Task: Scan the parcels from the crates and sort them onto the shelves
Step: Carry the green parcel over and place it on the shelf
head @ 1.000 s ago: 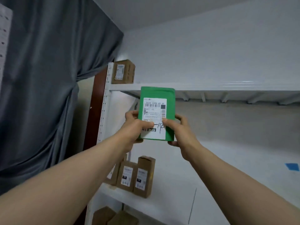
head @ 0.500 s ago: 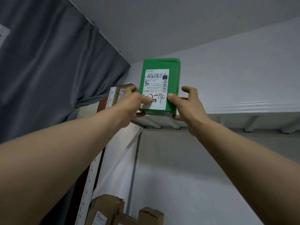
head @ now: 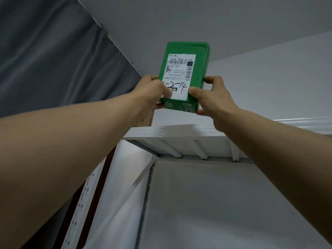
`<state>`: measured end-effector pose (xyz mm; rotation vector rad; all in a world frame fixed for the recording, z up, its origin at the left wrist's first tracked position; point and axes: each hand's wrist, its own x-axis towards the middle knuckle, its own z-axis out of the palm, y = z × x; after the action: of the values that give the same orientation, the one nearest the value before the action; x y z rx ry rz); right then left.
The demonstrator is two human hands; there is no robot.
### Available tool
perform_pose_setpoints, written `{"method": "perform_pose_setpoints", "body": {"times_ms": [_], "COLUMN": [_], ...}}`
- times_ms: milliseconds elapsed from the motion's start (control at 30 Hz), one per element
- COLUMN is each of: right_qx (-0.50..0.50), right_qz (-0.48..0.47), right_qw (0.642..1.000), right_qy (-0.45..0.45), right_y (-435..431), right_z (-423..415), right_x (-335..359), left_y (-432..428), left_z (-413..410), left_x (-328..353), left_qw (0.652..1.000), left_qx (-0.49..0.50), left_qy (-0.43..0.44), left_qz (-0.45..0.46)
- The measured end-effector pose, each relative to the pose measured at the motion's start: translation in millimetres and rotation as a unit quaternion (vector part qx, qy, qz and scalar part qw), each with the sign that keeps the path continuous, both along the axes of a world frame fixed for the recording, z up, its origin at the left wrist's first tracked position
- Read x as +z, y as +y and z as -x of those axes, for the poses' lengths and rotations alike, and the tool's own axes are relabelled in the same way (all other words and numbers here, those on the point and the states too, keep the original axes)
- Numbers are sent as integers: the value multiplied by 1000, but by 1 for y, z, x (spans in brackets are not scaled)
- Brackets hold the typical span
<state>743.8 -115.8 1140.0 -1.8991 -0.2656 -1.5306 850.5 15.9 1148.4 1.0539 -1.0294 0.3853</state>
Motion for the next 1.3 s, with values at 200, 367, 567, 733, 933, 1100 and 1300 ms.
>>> {"method": "perform_pose_setpoints", "body": {"times_ms": [200,367,567,733,933,1100,1300], "right_qx": [-82,-168,-272,-312,-367,-365,-346], "right_qz": [-5,0,14,7,44,53,67], "right_qw": [997,985,959,945,924,924,928], "right_qy": [-3,27,73,98,102,98,118], "right_y": [-8,-6,-8,-17,-20,-17,-11], "right_z": [-64,-122,-181,-214,-232,-240,-244], "right_x": [23,44,61,62,63,61,56], "left_y": [-10,-13,-23,-37,-41,-40,-32], "left_z": [-67,-131,-199,-238,-253,-261,-263], "left_x": [27,44,53,57,45,45,40], "left_qw": [998,986,970,938,860,850,859], "left_qx": [45,136,193,283,437,461,454], "left_qy": [-34,-62,-91,-104,-201,-211,-189], "left_qz": [-34,-68,-115,-169,-170,-144,-142]}}
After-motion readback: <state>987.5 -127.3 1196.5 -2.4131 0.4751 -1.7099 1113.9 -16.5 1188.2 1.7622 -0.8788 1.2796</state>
